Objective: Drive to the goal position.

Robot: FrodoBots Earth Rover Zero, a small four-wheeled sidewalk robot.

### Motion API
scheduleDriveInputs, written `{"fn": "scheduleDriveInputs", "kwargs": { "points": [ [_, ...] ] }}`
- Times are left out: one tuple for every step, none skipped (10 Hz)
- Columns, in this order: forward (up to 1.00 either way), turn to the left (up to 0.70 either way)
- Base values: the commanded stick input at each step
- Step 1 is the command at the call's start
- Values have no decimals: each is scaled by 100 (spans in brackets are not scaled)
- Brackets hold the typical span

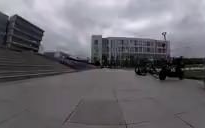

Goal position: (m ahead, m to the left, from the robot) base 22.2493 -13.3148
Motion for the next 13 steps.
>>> {"fn": "scheduleDriveInputs", "kwargs": {
  "points": [
    [70,0],
    [70,0],
    [70,0],
    [70,0],
    [70,0],
    [70,0],
    [70,0],
    [70,0],
    [70,0],
    [70,0],
    [70,0],
    [70,0],
    [70,0]
  ]
}}
